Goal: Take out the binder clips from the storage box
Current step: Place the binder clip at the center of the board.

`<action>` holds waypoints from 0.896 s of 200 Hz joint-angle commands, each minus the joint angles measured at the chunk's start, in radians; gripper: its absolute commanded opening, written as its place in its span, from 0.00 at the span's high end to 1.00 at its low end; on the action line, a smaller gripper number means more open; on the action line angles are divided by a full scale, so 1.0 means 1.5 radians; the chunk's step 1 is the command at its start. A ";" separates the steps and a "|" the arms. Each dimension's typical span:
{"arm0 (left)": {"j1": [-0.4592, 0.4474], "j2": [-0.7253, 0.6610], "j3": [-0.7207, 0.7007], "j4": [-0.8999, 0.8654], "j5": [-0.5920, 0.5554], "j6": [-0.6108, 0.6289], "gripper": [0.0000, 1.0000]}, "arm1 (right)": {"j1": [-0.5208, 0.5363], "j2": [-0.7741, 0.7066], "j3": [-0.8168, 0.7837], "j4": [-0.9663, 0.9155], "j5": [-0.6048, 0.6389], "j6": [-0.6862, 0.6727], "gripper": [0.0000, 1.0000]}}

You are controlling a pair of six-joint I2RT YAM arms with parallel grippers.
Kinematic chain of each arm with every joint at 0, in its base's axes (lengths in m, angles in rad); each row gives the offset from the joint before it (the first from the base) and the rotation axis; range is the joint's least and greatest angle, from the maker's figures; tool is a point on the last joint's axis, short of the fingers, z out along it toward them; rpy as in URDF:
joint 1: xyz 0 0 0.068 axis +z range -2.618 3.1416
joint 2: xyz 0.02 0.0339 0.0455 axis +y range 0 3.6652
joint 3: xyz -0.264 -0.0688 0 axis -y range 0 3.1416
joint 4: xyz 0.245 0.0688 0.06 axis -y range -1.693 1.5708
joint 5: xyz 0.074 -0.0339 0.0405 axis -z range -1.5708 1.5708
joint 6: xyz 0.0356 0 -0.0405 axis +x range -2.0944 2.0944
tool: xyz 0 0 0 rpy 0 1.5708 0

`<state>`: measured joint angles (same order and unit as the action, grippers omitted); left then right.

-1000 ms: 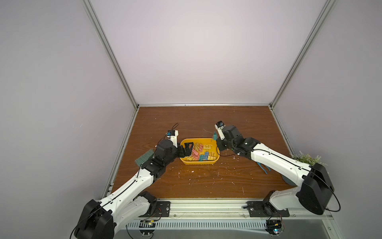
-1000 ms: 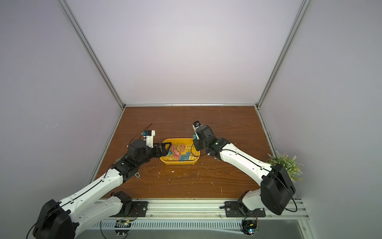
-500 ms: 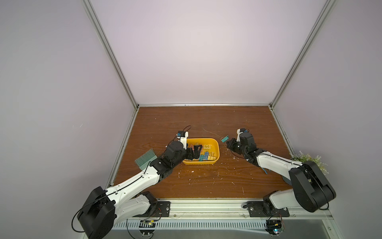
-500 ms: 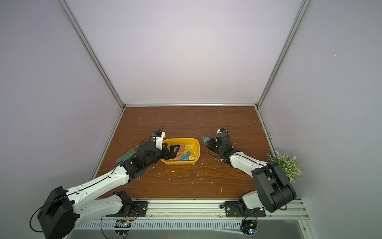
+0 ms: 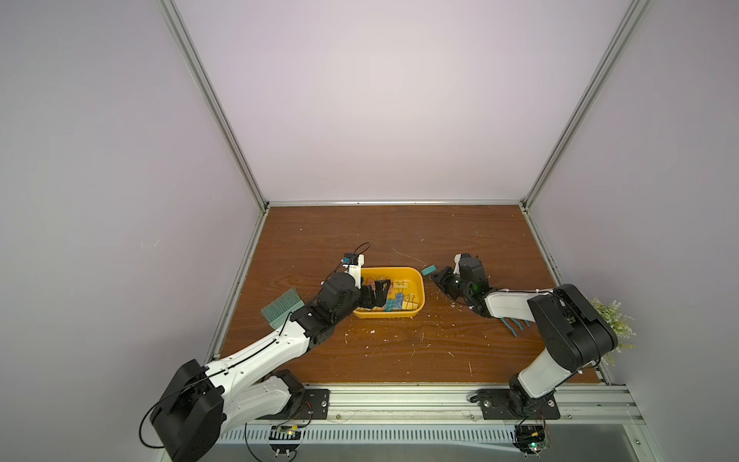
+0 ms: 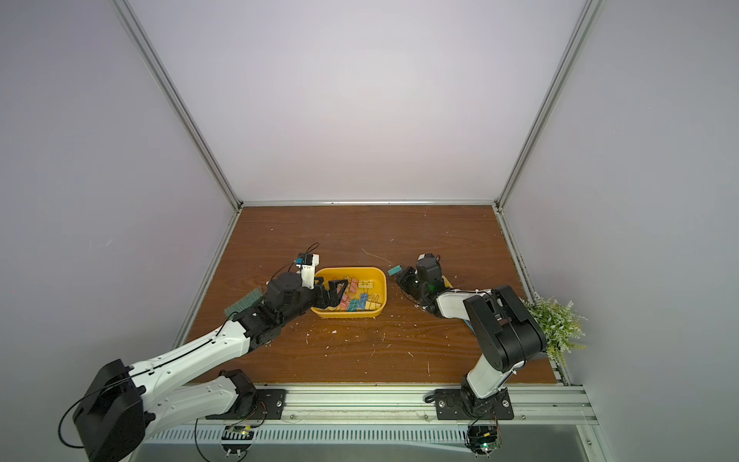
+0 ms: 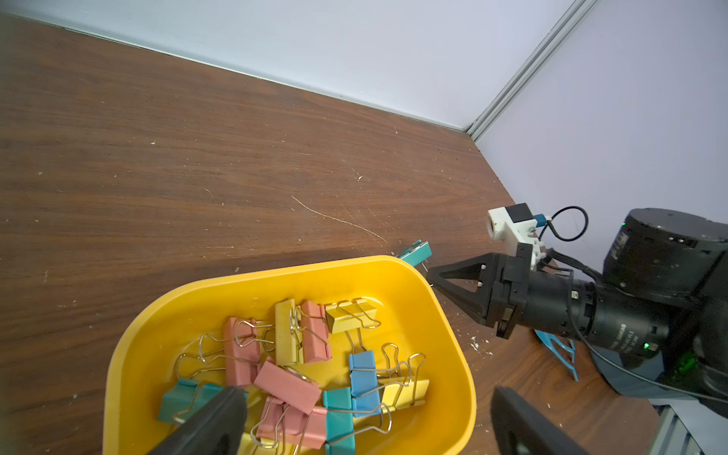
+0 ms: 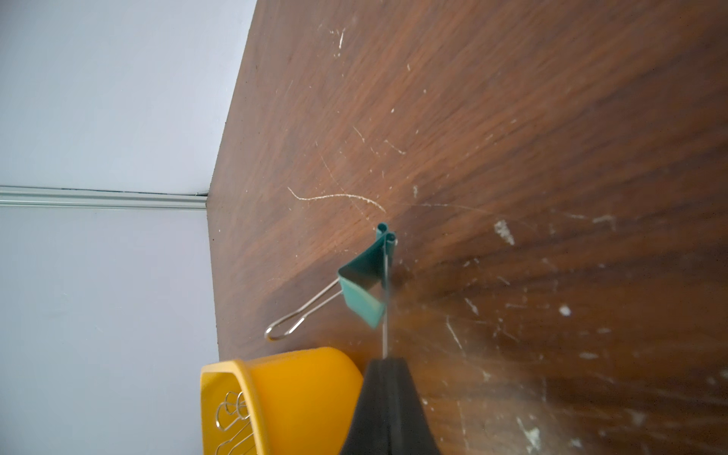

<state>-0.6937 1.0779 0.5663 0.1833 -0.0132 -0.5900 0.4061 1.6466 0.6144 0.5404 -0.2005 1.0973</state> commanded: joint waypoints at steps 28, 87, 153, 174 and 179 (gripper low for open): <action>-0.005 -0.009 0.001 0.004 -0.016 0.009 0.00 | -0.003 -0.013 -0.017 0.007 -0.021 -0.006 0.92; -0.005 -0.009 -0.005 0.006 -0.017 -0.001 0.00 | -0.004 -0.048 -0.040 -0.018 -0.012 -0.018 0.86; -0.005 -0.014 -0.010 0.008 -0.016 -0.003 0.00 | -0.004 -0.065 -0.043 -0.038 -0.028 -0.043 0.80; -0.005 -0.017 -0.013 0.009 -0.016 -0.003 0.00 | -0.004 -0.069 -0.042 -0.053 -0.030 -0.057 0.78; -0.005 -0.018 -0.014 0.009 -0.017 -0.004 0.00 | -0.004 -0.071 -0.041 -0.062 -0.029 -0.061 0.77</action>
<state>-0.6937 1.0706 0.5579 0.1837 -0.0277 -0.5945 0.4034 1.5764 0.5472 0.4858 -0.2214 1.0508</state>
